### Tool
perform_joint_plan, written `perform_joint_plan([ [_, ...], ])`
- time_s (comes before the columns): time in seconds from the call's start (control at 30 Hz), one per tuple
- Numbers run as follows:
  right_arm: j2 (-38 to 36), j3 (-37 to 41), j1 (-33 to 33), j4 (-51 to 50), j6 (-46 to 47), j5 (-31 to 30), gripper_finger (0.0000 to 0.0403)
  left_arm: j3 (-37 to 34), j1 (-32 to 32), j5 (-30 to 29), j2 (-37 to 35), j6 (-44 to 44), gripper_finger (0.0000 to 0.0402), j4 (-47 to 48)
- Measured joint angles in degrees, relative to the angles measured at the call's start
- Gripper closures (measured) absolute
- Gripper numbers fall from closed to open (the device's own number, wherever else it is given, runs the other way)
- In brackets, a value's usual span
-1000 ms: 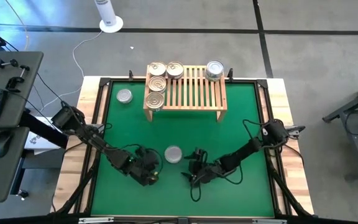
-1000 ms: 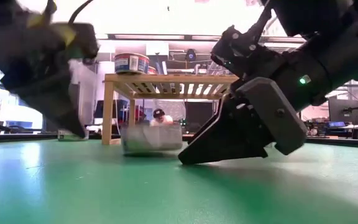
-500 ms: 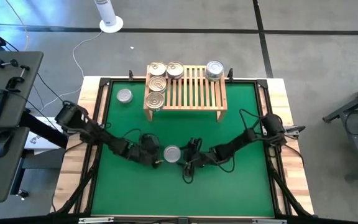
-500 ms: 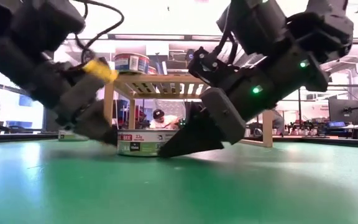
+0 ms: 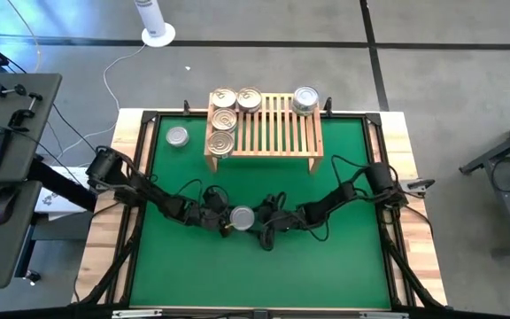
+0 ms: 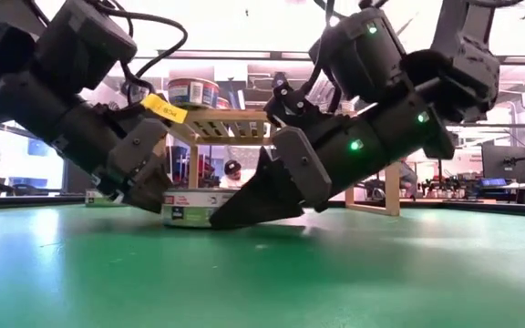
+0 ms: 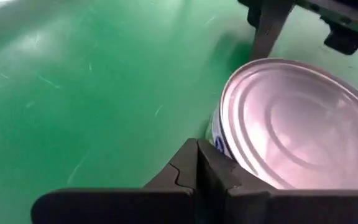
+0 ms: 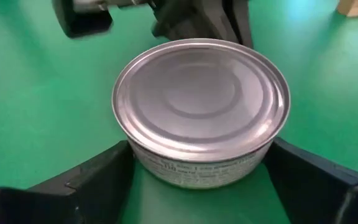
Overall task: Stack canned seafood by type on shelf
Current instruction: Put the center green tuna can on the shelf aligned with the other green tuna can
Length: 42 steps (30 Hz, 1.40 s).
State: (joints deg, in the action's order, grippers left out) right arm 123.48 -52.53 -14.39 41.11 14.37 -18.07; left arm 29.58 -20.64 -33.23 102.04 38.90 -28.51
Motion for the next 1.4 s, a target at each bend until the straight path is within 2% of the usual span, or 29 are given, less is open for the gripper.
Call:
perform_joint_plan([
  [0.2,4.1,0.0,0.0,8.0,0.3,1.0,0.0031,0.0,-0.1,-0.7,1.8,1.4,0.0402,-2.0],
  [0.47,4.4,-0.5,0.1,8.4,1.8,2.3,0.0006,0.2,-0.1,-0.4,2.1,1.5,0.0402,-3.3],
  [1.2,4.9,-2.9,-0.7,12.0,-0.4,-0.2,0.0005,0.2,-0.1,-1.2,2.1,1.3,0.0401,-3.0],
  [1.4,5.0,-3.1,-2.5,12.4,0.6,-4.7,0.0006,0.3,-0.2,-1.1,2.1,1.5,0.0401,-3.2],
])
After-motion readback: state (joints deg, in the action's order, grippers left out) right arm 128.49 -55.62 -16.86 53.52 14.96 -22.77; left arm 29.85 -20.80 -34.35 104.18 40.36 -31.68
